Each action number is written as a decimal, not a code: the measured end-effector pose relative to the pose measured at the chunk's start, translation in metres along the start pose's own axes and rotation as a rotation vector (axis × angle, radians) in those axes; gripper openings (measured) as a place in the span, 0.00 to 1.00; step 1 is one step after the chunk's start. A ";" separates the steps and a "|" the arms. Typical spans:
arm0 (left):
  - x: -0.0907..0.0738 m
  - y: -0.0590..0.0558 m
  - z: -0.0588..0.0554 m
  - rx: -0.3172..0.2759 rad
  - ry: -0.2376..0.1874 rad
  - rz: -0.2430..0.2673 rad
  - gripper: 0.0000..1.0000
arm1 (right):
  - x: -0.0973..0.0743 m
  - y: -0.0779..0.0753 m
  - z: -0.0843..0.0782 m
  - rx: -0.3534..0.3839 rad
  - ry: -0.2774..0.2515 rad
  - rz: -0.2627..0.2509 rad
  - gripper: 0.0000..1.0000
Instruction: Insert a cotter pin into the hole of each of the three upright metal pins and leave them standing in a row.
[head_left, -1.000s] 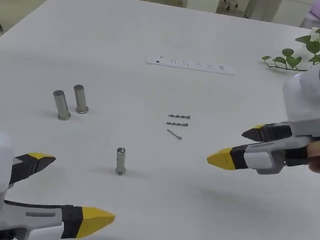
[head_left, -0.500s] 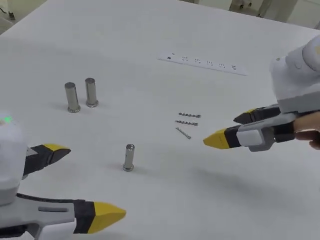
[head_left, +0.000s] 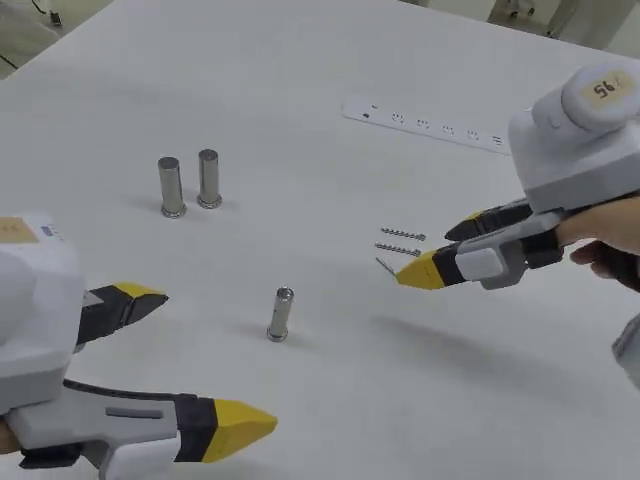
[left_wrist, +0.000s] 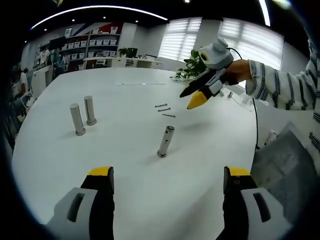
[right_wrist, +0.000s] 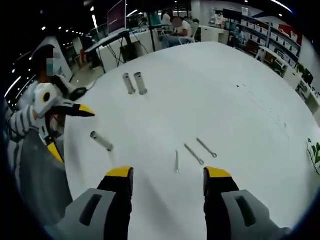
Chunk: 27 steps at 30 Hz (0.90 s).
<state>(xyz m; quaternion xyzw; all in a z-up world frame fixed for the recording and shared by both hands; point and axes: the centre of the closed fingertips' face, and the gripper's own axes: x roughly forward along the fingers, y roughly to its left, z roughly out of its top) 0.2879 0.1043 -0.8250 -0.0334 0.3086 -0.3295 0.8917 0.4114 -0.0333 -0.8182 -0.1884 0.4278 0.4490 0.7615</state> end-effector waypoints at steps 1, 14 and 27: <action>0.000 0.000 0.000 -0.002 0.000 0.000 0.91 | 0.002 0.000 0.000 -0.004 0.004 0.003 0.58; 0.002 -0.007 -0.002 -0.028 -0.003 -0.020 0.89 | 0.029 0.001 -0.009 0.001 0.083 0.057 0.50; -0.003 0.002 0.003 -0.033 -0.038 0.018 0.82 | 0.041 -0.002 -0.008 -0.039 0.136 0.056 0.46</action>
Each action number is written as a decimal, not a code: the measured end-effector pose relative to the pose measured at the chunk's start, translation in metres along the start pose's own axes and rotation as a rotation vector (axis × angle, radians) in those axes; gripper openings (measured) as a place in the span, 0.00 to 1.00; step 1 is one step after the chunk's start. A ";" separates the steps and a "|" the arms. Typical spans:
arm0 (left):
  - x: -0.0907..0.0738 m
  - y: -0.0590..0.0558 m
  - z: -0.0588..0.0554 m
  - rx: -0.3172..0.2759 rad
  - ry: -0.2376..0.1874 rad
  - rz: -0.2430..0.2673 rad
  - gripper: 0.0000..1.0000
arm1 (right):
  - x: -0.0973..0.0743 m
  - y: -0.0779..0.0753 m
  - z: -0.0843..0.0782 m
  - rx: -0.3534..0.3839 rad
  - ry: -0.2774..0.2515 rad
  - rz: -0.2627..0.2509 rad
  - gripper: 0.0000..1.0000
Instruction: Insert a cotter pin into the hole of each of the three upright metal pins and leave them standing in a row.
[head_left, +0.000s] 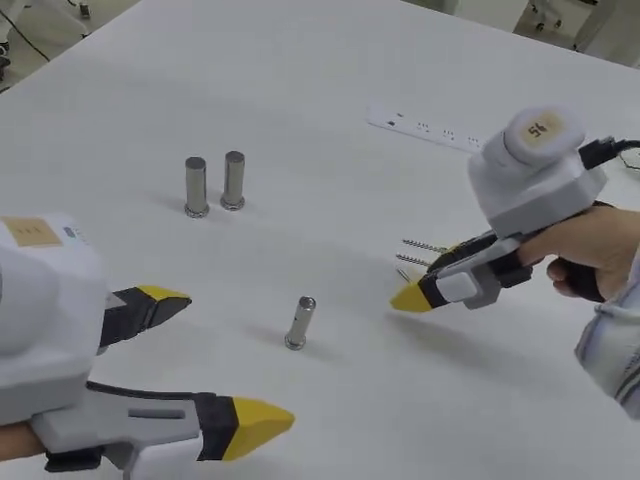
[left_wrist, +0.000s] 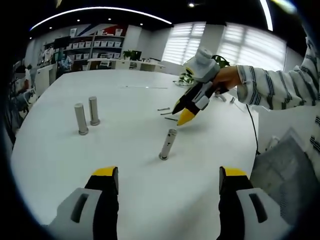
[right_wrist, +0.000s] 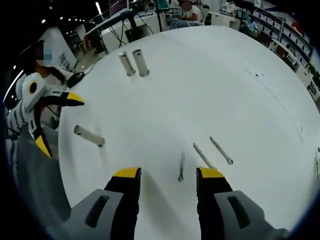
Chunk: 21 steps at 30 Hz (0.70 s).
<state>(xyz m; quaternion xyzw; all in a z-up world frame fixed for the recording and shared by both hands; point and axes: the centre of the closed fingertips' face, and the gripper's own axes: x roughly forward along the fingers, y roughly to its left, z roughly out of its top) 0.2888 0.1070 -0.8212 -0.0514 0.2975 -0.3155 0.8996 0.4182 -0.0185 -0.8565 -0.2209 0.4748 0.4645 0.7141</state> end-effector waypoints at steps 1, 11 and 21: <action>0.000 0.000 0.000 0.001 -0.001 0.001 0.82 | 0.001 0.001 0.001 -0.001 0.002 0.007 0.45; -0.001 0.004 0.001 -0.010 -0.002 0.017 0.83 | 0.005 -0.003 -0.003 -0.028 0.065 -0.008 0.30; 0.001 -0.001 0.003 0.015 -0.013 -0.005 0.79 | 0.008 -0.013 -0.003 -0.056 0.099 -0.026 0.26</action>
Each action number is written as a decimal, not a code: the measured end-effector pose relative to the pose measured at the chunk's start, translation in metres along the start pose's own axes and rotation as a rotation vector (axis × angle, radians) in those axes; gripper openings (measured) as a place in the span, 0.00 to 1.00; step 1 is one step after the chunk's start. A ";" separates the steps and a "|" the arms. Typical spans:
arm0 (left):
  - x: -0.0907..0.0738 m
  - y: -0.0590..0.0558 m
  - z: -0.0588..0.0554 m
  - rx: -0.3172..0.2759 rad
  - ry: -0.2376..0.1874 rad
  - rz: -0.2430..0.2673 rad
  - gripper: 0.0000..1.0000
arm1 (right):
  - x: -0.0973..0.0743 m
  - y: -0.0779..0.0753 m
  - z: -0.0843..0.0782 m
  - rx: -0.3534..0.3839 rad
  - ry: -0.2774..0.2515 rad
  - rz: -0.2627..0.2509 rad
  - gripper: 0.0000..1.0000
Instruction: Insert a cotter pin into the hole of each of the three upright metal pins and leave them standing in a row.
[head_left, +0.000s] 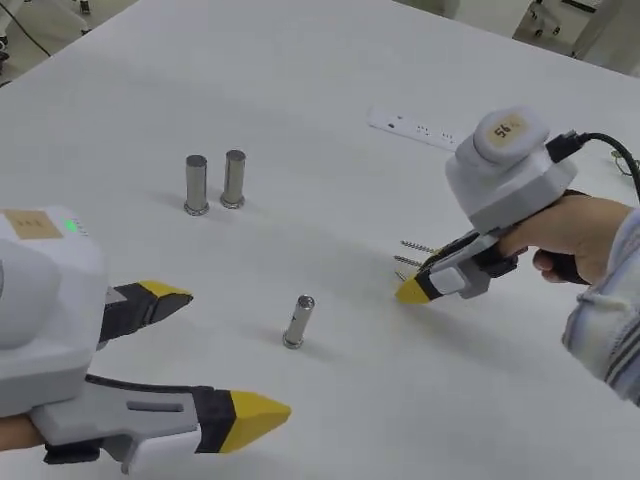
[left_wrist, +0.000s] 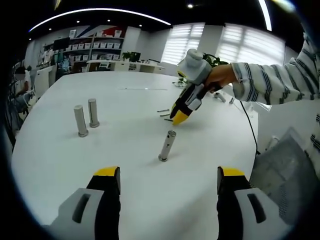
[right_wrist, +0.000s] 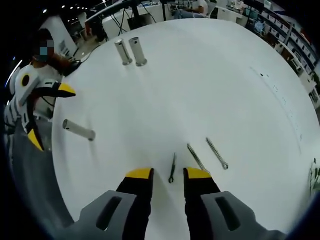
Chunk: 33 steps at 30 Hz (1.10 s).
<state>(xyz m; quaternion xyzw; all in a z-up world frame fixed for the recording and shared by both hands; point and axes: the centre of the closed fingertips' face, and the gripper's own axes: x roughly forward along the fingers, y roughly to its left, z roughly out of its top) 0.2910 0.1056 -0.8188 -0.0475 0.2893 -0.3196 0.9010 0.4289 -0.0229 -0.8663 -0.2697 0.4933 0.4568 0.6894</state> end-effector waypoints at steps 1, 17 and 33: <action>0.000 0.000 0.000 0.005 -0.003 -0.002 0.78 | 0.000 0.000 0.000 -0.009 0.009 0.000 0.26; -0.002 0.001 0.005 0.017 -0.012 0.000 0.75 | 0.005 0.006 -0.001 -0.165 0.132 -0.050 0.14; -0.003 -0.003 0.008 -0.015 -0.025 0.004 0.75 | 0.005 0.001 -0.001 -0.352 0.278 -0.076 0.04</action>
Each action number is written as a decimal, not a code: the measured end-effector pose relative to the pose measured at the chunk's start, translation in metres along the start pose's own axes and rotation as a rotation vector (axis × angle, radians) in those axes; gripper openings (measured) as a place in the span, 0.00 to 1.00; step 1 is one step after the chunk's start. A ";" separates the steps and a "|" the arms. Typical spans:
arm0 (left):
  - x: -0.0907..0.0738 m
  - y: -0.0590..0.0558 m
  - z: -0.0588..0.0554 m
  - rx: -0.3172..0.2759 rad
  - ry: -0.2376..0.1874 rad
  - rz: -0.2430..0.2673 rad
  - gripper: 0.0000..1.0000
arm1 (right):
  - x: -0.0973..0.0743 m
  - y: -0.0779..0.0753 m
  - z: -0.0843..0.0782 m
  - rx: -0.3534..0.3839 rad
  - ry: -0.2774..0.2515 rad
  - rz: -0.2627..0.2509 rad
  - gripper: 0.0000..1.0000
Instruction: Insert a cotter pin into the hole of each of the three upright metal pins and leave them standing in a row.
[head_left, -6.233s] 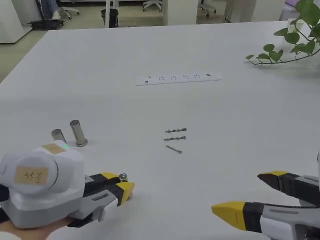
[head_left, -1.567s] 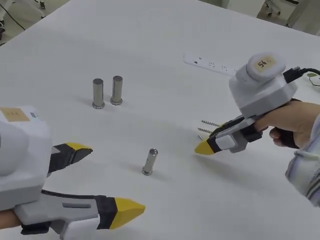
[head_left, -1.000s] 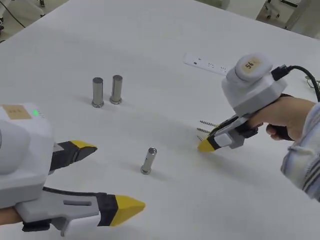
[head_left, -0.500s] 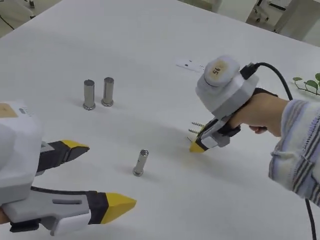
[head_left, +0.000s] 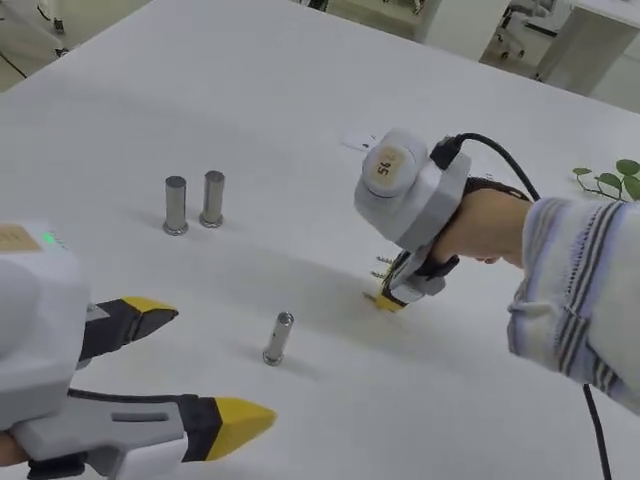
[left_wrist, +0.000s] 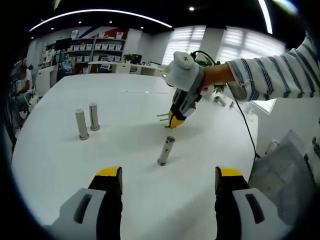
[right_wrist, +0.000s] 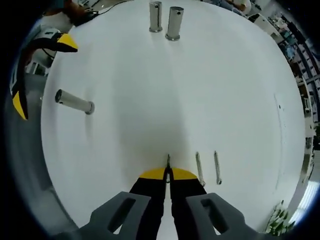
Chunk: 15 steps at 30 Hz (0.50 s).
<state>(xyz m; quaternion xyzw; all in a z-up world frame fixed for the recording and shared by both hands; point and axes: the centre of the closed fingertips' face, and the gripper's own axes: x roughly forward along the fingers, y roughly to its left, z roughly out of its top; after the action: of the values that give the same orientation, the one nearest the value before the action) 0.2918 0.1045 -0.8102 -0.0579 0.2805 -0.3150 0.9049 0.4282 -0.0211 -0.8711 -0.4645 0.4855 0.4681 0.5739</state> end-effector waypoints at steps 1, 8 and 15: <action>0.000 -0.001 0.000 0.001 0.000 -0.003 0.75 | 0.000 0.000 0.000 -0.018 0.007 0.006 0.04; 0.000 -0.004 -0.003 -0.005 0.008 -0.012 0.74 | 0.003 -0.002 -0.001 -0.099 0.040 -0.008 0.03; -0.001 -0.008 0.000 0.005 0.007 -0.015 0.74 | 0.002 -0.004 -0.002 -0.087 -0.017 -0.006 0.02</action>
<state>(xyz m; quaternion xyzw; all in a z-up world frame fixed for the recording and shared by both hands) 0.2866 0.0987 -0.8075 -0.0566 0.2825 -0.3226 0.9016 0.4321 -0.0234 -0.8734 -0.4865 0.4587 0.4908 0.5587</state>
